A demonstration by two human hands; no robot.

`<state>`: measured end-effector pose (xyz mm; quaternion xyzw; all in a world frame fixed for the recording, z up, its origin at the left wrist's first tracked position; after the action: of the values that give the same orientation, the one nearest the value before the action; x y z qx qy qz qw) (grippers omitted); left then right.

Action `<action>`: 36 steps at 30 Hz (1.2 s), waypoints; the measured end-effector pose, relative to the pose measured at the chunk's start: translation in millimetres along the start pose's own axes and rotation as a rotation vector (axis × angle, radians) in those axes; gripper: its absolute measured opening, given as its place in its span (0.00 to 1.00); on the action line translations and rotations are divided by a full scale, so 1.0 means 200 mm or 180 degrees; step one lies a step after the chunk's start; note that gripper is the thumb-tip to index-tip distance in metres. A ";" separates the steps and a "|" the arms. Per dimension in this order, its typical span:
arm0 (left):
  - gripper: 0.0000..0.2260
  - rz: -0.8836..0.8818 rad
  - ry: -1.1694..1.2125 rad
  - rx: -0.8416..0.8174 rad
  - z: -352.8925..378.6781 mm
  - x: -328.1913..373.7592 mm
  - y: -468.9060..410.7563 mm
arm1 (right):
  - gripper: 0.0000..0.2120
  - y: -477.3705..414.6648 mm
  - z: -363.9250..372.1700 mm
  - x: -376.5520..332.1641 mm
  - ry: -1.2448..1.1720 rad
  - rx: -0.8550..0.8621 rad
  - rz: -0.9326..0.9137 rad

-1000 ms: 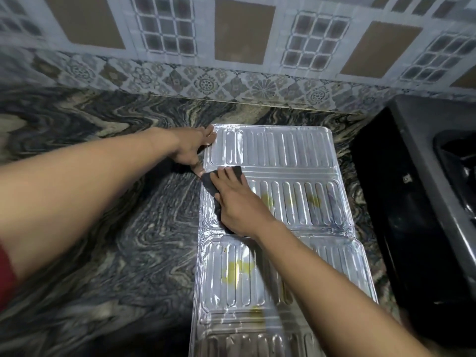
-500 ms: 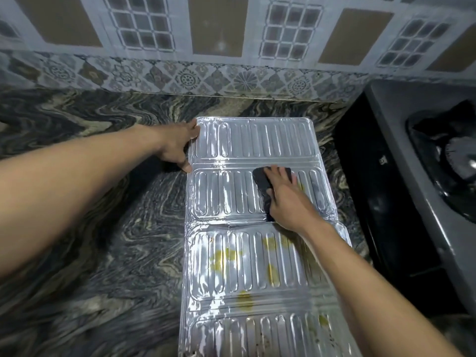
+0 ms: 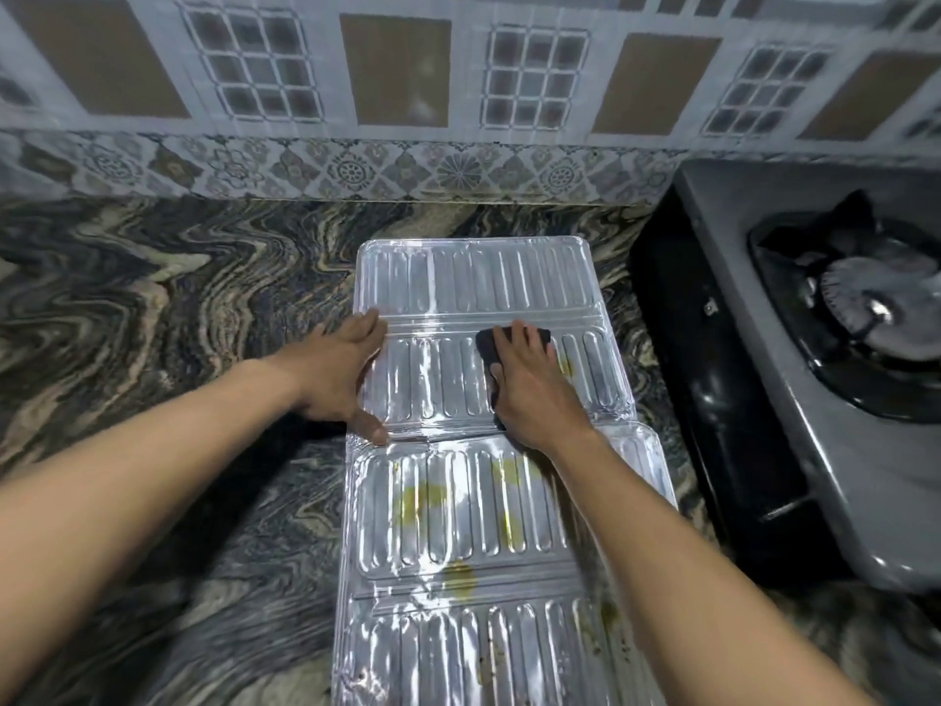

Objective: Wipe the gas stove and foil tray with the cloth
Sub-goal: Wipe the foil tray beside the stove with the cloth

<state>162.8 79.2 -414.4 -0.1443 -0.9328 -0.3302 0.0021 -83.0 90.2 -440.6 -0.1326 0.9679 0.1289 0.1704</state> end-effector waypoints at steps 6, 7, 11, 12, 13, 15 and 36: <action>0.71 -0.0067 0.0084 0.0089 0.03 -0.03 -0.02 | 0.29 0.01 -0.08 0.22 0.0062 0.0101 0.0609; 0.72 -0.0084 0.0135 0.0113 0.03 -0.04 -0.02 | 0.28 0.02 -0.09 0.25 0.0072 0.0108 0.0719; 0.75 -0.0204 0.0376 0.0130 0.05 -0.06 -0.01 | 0.28 0.04 -0.10 0.28 -0.0299 0.0299 0.1174; 0.75 -0.0235 0.0391 0.0112 0.05 -0.07 -0.01 | 0.28 0.04 -0.10 0.27 -0.0311 0.0344 0.1253; 0.75 -0.0248 0.0370 0.0092 0.05 -0.06 -0.02 | 0.27 0.02 -0.09 0.26 -0.0266 0.0405 0.1283; 0.76 -0.0258 0.0312 0.0039 0.05 -0.05 -0.03 | 0.25 -0.02 -0.06 0.20 -0.0036 0.0525 0.1055; 0.75 -0.0345 0.0261 -0.0055 0.03 -0.07 0.02 | 0.29 -0.02 -0.09 0.04 0.0319 -0.0554 -0.0070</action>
<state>177.4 81.9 -419.1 -0.0800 -0.9355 -0.3436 0.0211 -94.6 78.4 -427.6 -0.1638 0.9588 0.2039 0.1110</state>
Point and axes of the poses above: each hand's wrist, its own y-axis away from the middle knuckle, its own z-axis out of the palm, x = y × z, the point moved 2 cm from there along -y, towards the middle knuckle, and after that the axes turned 3 degrees about -x, right-handed, at the moved point
